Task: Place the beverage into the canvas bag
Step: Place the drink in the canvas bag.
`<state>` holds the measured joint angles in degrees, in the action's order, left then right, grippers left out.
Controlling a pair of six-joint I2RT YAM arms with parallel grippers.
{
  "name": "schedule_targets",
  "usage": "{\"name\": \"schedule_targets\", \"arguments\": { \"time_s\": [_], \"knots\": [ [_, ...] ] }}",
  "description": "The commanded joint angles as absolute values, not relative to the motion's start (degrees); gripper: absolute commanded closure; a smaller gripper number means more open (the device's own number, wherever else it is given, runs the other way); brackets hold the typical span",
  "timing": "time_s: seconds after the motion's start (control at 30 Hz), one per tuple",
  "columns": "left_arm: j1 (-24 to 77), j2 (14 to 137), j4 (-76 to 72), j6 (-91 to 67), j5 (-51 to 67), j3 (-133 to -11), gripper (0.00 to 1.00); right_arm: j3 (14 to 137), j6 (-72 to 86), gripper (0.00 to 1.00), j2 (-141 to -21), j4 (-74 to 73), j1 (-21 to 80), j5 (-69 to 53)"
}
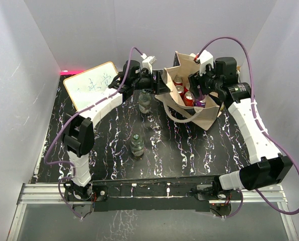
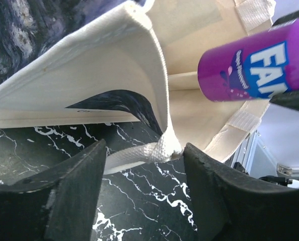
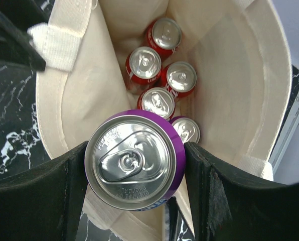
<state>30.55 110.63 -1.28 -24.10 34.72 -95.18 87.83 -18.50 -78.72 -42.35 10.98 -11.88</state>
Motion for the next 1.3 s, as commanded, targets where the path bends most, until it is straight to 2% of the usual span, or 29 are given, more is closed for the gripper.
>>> {"name": "schedule_targets", "arguments": {
  "time_s": [0.0,0.13,0.27,0.47,0.6,0.8,1.0,1.27],
  "knots": [
    [30.7,111.1,-5.5,-25.2,34.4,-98.0,0.46,86.7,-21.9,0.92,-75.3,-37.2,10.1,-9.8],
    [31.4,112.9,-7.0,-25.2,35.1,-99.5,0.50,85.7,-23.2,0.92,-74.8,-40.2,9.3,-8.6],
    [31.6,114.0,-8.4,-25.2,38.0,-100.7,0.49,85.3,-24.3,0.92,-74.5,-42.7,9.1,-7.3],
    [31.6,108.7,-13.6,-19.1,43.2,-93.1,0.29,82.1,-24.7,0.92,-72.6,-45.8,8.8,-5.8],
    [31.6,108.6,-12.3,-19.2,40.7,-92.5,0.26,78.5,-23.4,0.92,-70.3,-46.0,8.7,-6.3],
    [31.6,115.1,-4.7,-23.7,38.4,-101.0,0.30,72.9,-22.9,0.92,-68.0,-45.6,8.6,-7.1],
    [31.6,116.3,-7.9,-25.4,38.4,-101.0,0.42,69.6,-22.1,0.92,-67.2,-44.4,8.5,-7.0],
    [31.6,115.7,-8.9,-24.1,38.0,-99.7,0.51,65.0,-18.3,0.92,-65.3,-43.5,6.0,-6.8]
  ]
}}
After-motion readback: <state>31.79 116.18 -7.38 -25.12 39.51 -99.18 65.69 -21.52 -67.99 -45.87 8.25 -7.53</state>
